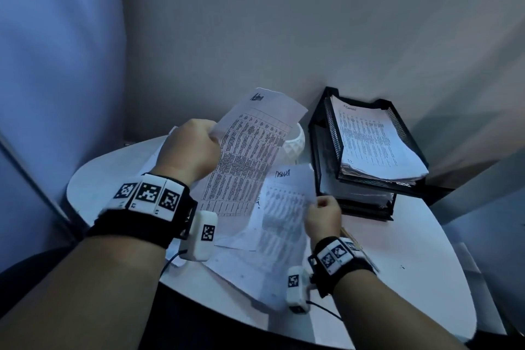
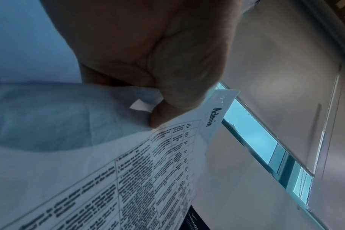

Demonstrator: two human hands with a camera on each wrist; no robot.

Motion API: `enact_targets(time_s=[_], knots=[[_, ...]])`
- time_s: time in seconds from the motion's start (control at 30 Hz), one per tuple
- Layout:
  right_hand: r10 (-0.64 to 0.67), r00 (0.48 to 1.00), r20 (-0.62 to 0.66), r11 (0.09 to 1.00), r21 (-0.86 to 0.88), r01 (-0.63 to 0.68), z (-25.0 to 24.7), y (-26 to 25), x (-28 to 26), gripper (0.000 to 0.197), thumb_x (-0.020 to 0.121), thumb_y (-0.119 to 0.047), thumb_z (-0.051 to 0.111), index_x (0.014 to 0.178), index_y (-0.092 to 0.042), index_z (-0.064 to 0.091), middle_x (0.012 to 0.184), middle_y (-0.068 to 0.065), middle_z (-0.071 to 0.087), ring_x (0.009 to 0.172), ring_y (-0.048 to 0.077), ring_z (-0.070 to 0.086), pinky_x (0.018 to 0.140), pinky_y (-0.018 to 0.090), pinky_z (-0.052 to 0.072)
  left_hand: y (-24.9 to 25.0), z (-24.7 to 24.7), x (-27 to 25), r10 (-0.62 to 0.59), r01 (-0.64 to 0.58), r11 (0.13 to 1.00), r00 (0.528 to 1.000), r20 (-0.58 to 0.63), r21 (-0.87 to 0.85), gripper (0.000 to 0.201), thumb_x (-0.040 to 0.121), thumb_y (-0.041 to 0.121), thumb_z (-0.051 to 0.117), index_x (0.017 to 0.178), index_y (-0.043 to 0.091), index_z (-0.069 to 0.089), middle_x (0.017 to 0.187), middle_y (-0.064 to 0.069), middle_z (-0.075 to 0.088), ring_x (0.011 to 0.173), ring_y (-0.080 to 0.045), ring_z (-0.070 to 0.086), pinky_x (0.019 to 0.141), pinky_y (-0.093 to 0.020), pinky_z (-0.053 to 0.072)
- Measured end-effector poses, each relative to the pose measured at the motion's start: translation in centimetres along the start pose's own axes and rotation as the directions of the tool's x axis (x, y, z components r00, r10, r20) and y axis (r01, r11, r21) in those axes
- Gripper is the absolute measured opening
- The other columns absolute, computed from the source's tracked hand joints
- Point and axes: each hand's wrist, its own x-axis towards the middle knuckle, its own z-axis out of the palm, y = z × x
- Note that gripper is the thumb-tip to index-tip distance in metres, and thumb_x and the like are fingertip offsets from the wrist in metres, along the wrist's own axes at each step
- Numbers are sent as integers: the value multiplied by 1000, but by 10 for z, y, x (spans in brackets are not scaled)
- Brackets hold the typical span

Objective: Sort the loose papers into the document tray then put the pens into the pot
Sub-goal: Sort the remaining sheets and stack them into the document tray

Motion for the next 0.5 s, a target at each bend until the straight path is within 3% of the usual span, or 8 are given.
enact_targets(time_s=[0.1,0.2,0.3,0.4,0.47,0.5], knots=[[-127,991,-33,987,91,129,-50,-13,5,13,100,-13,59,89,-19,63,90,6,71,78,26,70,68,41,62,2,-2,-1,-21,21,1000,1000,-7,-8,27,92,13,48,66,14,52,62,-4,58,64,-32,54,61,-35,41],[-275,955,-109,929,225,293,-103,-27,6,20,101,-10,60,85,-19,65,81,2,70,69,19,60,56,26,51,6,0,-3,-23,23,1000,1000,-13,5,21,93,12,48,75,11,58,66,-6,61,69,-35,57,62,-36,44],[-327,933,-149,860,363,359,-149,-41,1,18,99,-27,67,83,-17,68,72,-7,70,63,9,58,54,21,50,12,6,-7,-17,17,1000,1000,14,-22,20,94,11,48,77,10,59,68,-5,62,67,-30,56,57,-34,38],[-271,956,-112,808,513,289,-172,-47,6,21,91,-35,71,85,-15,70,87,5,74,82,21,67,77,35,58,22,12,-12,-11,15,997,999,48,-80,25,93,10,49,69,13,51,60,1,52,58,-23,46,54,-31,32],[-223,974,-39,782,590,203,-175,-49,10,13,97,-20,68,86,-14,71,92,12,74,92,30,67,88,47,57,31,16,-18,6,9,987,996,91,-163,29,92,10,51,65,16,52,55,6,47,56,-21,42,55,-31,32],[-198,980,-3,778,608,159,-173,-49,10,15,99,-13,65,86,-14,70,92,13,74,93,31,66,88,48,57,35,18,-21,15,14,975,991,130,-221,31,92,11,53,63,20,58,53,7,48,56,-19,42,56,-31,34]])
